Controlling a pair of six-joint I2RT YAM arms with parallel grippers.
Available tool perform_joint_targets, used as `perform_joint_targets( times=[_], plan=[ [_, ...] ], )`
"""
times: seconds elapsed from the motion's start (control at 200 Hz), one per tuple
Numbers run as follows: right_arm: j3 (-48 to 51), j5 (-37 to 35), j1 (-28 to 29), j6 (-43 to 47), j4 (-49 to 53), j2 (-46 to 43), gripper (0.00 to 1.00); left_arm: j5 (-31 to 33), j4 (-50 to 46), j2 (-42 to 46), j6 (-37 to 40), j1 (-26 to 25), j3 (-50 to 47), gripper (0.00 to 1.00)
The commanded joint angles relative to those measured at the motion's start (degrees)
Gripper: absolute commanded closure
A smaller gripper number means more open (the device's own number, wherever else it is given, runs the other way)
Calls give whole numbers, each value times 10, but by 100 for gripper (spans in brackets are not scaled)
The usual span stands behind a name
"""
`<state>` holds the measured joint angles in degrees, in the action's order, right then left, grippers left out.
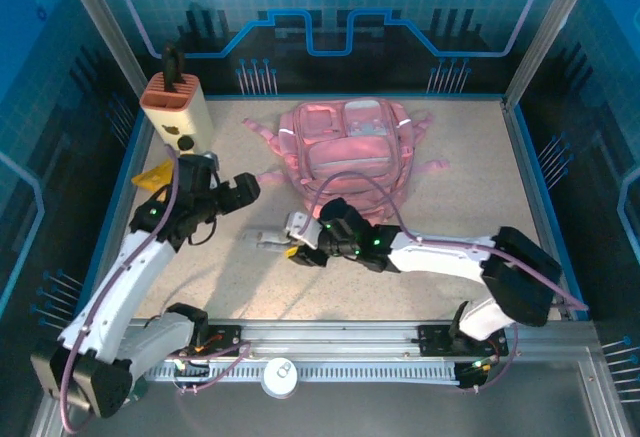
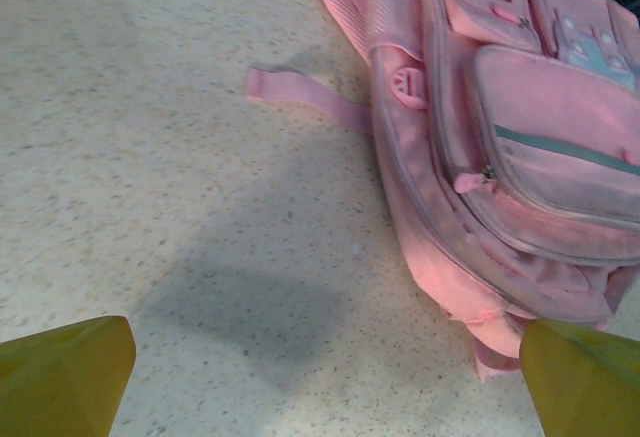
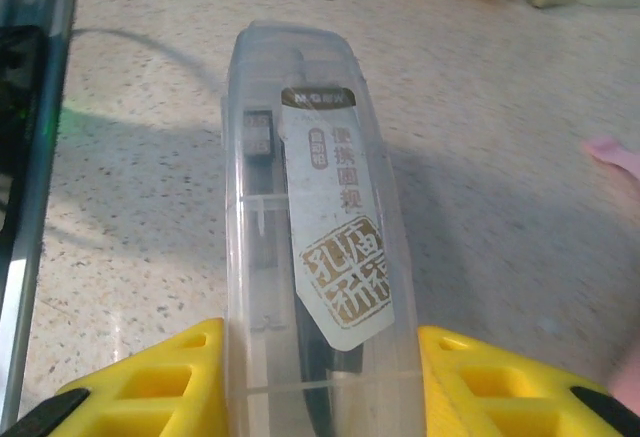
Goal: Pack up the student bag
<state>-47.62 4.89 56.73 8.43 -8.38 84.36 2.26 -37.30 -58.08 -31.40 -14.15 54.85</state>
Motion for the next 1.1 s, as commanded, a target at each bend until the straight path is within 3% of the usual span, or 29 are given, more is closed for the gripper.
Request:
perform_joint_targets(
  times=[0.0, 0.17, 0.515, 0.725, 0.916, 1.096],
  plan=[
    [9, -58, -19, -39, 99, -66, 62, -45, 58, -60, 52, -26, 40, 1],
    [6, -133, -64, -77, 199, -149, 66, -20, 112, -164, 137, -91, 94, 1],
    [57, -215, -169, -170, 301, -284, 65, -20, 189, -308, 341, -149, 174, 5],
    [72, -188, -240, -194, 311, -304, 65, -31, 216, -379, 463, -181, 200, 6],
    [67, -166, -272, -193, 313, -297, 65, -43, 205, -446, 498, -189, 241, 6],
    [61, -160, -283, -191, 314, -287, 64, -15, 184, -503, 522, -195, 287, 6]
  ],
)
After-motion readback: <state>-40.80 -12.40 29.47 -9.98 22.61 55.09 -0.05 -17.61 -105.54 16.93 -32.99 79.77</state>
